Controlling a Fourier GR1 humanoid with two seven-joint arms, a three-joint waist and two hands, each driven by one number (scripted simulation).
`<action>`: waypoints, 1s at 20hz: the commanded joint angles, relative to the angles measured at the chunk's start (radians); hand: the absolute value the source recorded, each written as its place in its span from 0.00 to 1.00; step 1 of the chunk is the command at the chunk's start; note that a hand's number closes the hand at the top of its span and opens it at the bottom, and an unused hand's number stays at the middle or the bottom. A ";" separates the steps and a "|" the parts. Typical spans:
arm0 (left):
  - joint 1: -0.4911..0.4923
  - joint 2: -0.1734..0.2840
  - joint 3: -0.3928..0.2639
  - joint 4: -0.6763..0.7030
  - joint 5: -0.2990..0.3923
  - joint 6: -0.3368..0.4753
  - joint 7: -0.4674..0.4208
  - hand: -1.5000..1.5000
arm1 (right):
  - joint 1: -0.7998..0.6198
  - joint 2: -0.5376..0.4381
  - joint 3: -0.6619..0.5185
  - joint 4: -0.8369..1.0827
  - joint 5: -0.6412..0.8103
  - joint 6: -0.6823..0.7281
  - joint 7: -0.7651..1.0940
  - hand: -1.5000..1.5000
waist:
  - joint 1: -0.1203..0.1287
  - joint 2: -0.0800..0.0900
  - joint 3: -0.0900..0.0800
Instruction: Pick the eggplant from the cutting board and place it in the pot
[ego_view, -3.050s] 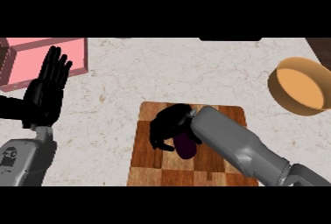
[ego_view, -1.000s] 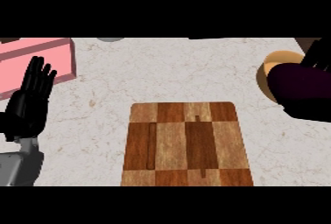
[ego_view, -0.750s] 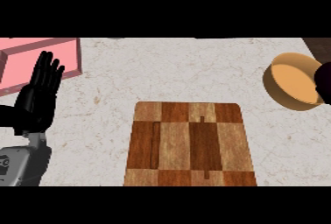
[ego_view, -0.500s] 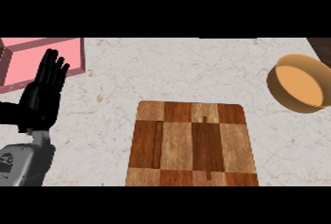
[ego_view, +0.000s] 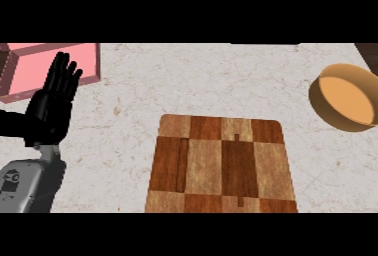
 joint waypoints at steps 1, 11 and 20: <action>0.056 -0.039 -0.027 -0.031 -0.032 0.010 -0.031 0.50 | -0.065 -0.015 -0.004 0.223 0.039 -0.071 -0.130 1.00 | 0.005 0.000 0.000; 0.027 -0.029 0.001 -0.016 -0.014 -0.013 -0.025 0.50 | -0.199 -0.011 0.025 0.617 0.033 0.094 -0.196 0.00 | 0.022 0.008 0.001; 0.068 0.001 0.038 -0.050 0.013 -0.058 -0.001 0.50 | -0.291 0.047 -0.005 0.682 -0.024 0.092 -0.376 0.00 | 0.008 -0.001 0.000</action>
